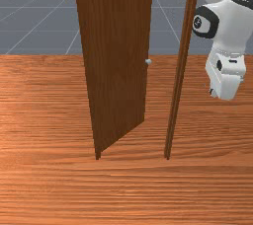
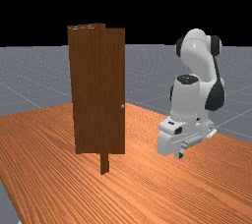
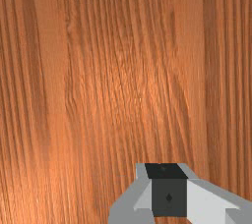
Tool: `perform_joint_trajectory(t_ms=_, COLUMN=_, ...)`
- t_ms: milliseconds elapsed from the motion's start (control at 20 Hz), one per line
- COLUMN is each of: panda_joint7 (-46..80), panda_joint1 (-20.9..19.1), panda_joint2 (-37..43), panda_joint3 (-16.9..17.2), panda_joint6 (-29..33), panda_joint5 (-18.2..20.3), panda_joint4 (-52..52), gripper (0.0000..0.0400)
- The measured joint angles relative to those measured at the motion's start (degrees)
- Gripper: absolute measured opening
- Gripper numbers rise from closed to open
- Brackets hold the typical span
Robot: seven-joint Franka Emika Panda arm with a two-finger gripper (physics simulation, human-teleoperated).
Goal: Open the door
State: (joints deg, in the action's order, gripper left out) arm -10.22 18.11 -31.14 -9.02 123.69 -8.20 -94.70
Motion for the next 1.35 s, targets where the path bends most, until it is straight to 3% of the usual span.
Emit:
perform_joint_trajectory(t_ms=50, panda_joint7=-2.4, panda_joint1=0.0, panda_joint2=-7.8, panda_joint3=0.4, panda_joint6=-5.6, panda_joint5=-0.3, panda_joint4=13.6, gripper=0.0)
perform_joint_trajectory(t_ms=100, panda_joint7=6.0, panda_joint1=0.4, panda_joint2=-8.6, panda_joint3=2.0, panda_joint6=-6.1, panda_joint5=1.0, panda_joint4=14.6, gripper=0.0)
perform_joint_trajectory(t_ms=150, panda_joint7=-0.4, panda_joint1=0.4, panda_joint2=-16.1, panda_joint3=1.6, panda_joint6=-11.9, panda_joint5=0.2, panda_joint4=28.2, gripper=0.0)
perform_joint_trajectory(t_ms=200, panda_joint7=4.1, panda_joint1=0.5, panda_joint2=-16.8, panda_joint3=2.4, panda_joint6=-12.4, panda_joint5=0.9, panda_joint4=29.0, gripper=0.0)
perform_joint_trajectory(t_ms=250, panda_joint7=1.4, panda_joint1=0.8, panda_joint2=-22.4, panda_joint3=2.4, panda_joint6=-16.9, panda_joint5=0.6, panda_joint4=39.4, gripper=0.0)
perform_joint_trajectory(t_ms=300, panda_joint7=3.1, panda_joint1=0.8, panda_joint2=-22.9, panda_joint3=2.7, panda_joint6=-17.1, panda_joint5=0.9, panda_joint4=39.8, gripper=0.0)
perform_joint_trajectory(t_ms=350, panda_joint7=3.1, panda_joint1=0.7, panda_joint2=-23.0, panda_joint3=2.7, panda_joint6=-17.1, panda_joint5=0.9, panda_joint4=39.8, gripper=0.0)
perform_joint_trajectory(t_ms=450, panda_joint7=-10.3, panda_joint1=-2.4, panda_joint2=-19.0, panda_joint3=0.8, panda_joint6=-13.2, panda_joint5=-0.7, panda_joint4=32.1, gripper=0.0)
perform_joint_trajectory(t_ms=650, panda_joint7=-30.5, panda_joint1=-13.5, panda_joint2=-10.5, panda_joint3=0.0, panda_joint6=-6.2, panda_joint5=-0.9, panda_joint4=17.3, gripper=0.0)
perform_joint_trajectory(t_ms=1050, panda_joint7=-69.9, panda_joint1=-22.4, panda_joint2=-3.2, panda_joint3=-6.4, panda_joint6=-2.3, panda_joint5=-0.1, panda_joint4=4.6, gripper=0.0)
perform_joint_trajectory(t_ms=1350, panda_joint7=-80.7, panda_joint1=-32.8, panda_joint2=-2.7, panda_joint3=-3.0, panda_joint6=-2.7, panda_joint5=1.5, panda_joint4=4.8, gripper=0.0)
